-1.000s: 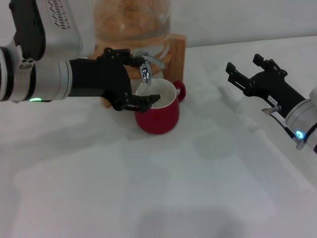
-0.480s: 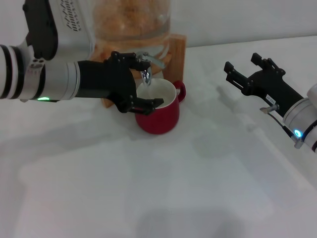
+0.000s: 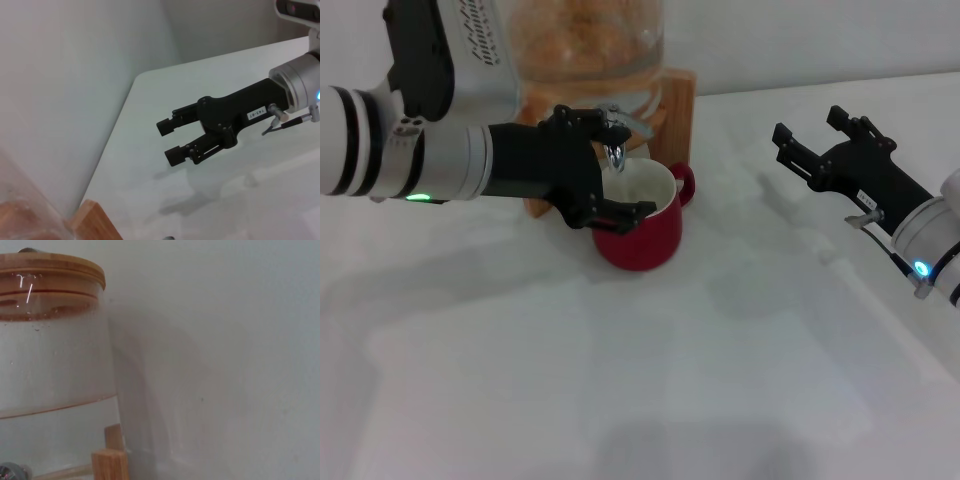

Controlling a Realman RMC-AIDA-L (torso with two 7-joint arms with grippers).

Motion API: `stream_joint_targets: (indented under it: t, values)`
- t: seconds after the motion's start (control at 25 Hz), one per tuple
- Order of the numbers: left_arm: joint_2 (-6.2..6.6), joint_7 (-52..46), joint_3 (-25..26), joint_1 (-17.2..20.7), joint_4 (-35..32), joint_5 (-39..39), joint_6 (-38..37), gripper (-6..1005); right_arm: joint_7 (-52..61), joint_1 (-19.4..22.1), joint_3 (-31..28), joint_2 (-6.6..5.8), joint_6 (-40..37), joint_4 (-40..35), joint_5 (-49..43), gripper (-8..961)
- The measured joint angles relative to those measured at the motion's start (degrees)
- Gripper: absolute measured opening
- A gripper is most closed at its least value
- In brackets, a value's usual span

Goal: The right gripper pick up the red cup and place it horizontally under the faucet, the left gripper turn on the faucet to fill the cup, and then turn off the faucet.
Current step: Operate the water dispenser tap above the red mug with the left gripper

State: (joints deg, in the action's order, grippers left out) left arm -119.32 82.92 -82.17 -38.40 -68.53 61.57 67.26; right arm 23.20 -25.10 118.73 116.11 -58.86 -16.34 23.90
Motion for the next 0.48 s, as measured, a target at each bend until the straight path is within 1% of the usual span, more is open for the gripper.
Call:
stream_joint_targets:
  t: [0.32,0.48]
  values:
    - [0.13,0.1,-0.7,-1.8,1.4,-0.7,-0.1,858,0.0,0.0,0.0,0.00,-0.1,0.0,0.1,843]
    - [0.09,0.1,-0.7,-2.1,1.4,-0.9,-0.2,858,-0.1,0.2,0.0,0.00,-0.2,0.0,0.2,844]
